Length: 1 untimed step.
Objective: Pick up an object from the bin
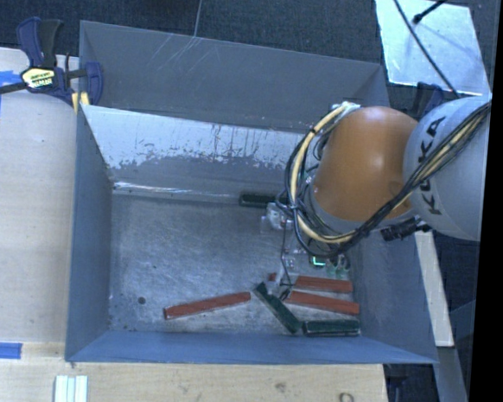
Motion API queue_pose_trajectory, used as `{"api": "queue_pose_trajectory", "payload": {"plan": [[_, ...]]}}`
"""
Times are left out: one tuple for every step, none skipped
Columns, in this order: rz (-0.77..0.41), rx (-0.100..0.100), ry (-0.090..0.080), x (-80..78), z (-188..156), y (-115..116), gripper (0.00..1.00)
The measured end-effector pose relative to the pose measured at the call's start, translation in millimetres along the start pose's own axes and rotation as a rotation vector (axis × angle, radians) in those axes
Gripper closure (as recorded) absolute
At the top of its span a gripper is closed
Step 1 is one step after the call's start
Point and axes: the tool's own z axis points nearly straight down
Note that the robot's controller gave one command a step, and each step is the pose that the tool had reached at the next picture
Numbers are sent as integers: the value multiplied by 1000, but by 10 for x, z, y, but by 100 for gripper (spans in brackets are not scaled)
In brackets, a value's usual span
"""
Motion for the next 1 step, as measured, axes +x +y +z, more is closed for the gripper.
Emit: {"api": "queue_pose_trajectory", "payload": {"plan": [[-182,-1,0,137,907,911,0]]}}
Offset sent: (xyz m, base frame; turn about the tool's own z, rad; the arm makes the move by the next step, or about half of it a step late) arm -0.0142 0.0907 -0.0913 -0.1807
